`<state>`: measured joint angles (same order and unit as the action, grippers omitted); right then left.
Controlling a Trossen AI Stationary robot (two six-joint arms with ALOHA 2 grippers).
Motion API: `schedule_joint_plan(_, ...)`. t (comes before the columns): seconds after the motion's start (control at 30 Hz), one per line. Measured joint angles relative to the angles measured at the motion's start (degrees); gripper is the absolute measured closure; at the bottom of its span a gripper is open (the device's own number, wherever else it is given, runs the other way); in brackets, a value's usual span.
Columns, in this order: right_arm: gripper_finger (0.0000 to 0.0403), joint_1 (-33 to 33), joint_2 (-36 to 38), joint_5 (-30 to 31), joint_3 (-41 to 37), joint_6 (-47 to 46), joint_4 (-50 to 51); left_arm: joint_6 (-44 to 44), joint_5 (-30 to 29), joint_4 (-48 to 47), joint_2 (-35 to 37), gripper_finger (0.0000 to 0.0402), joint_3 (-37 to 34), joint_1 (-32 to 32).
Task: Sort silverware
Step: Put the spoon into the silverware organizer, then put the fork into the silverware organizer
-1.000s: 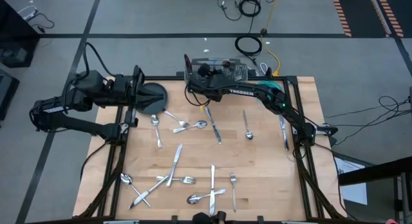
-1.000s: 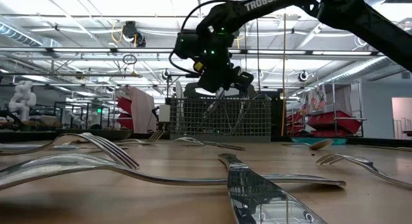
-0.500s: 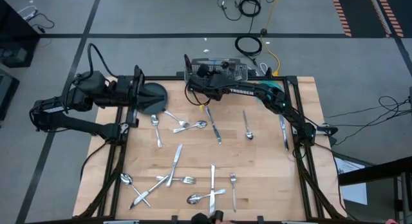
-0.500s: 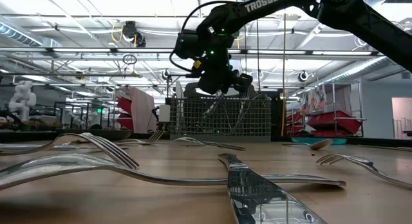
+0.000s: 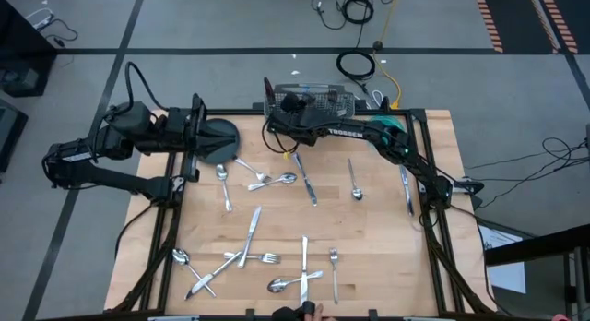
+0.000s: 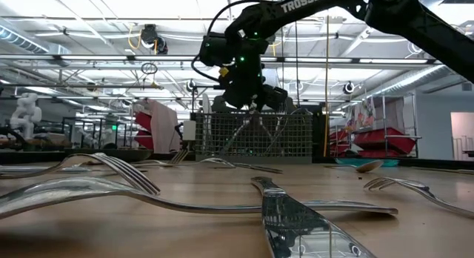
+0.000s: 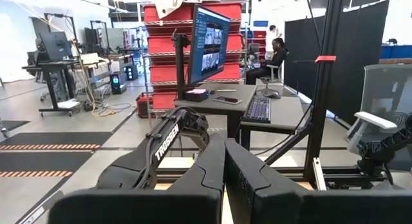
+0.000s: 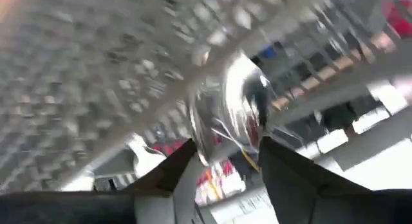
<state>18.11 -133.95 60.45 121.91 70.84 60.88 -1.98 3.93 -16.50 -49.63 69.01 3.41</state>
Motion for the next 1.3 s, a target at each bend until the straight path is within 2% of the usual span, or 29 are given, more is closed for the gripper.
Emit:
schedule_joint_plan(0.1,0.0227,-0.1,0.5,5.2,0.0,-0.8,-3.3,0.0,0.0,0.0,0.0,0.0391,0.0,0.0)
schedule_joint_plan(0.17,0.0217,-0.4,1.5,6.6,0.0,-0.8,-5.0,-0.1,0.0,0.0,0.0,0.0391,0.0,0.0)
schedule_joint_plan(0.37,0.0207,-2.6,5.9,6.9,2.5,-3.5,-7.8,0.0,-0.8,-0.3,0.0,0.0391,0.0,0.0)
schedule_joint_plan(0.5,0.0207,-4.6,10.1,6.8,4.9,-10.0,-6.7,0.2,-5.3,-4.2,-0.2,0.0391,0.0,0.0)
schedule_joint_plan(0.63,0.0207,-6.8,18.5,7.3,5.4,-20.3,-1.9,2.0,-10.4,-12.4,-1.8,0.0391,0.0,0.0)
schedule_joint_plan(0.8,0.0206,-10.5,31.3,6.1,5.5,-43.1,11.0,0.8,-10.6,-25.9,-6.4,0.0389,0.0,0.1)
schedule_joint_plan(0.93,0.0206,-13.9,40.4,-2.7,5.6,-61.5,19.2,-2.7,-10.6,-36.7,-13.1,0.0372,0.0,0.6)
schedule_joint_plan(1.1,0.0206,-16.6,47.3,-16.0,5.6,-79.2,26.6,-8.0,-8.9,-37.9,-23.0,0.0331,0.0,3.1)
schedule_joint_plan(1.2,0.0206,-18.9,49.1,-20.7,5.4,-83.4,29.1,-11.6,-7.2,-38.2,-29.1,0.0302,0.0,5.2)
schedule_joint_plan(1.3,0.0206,-22.3,50.1,-25.6,4.9,-82.6,29.1,-17.6,-6.8,-38.3,-33.8,0.0275,0.0,7.0)
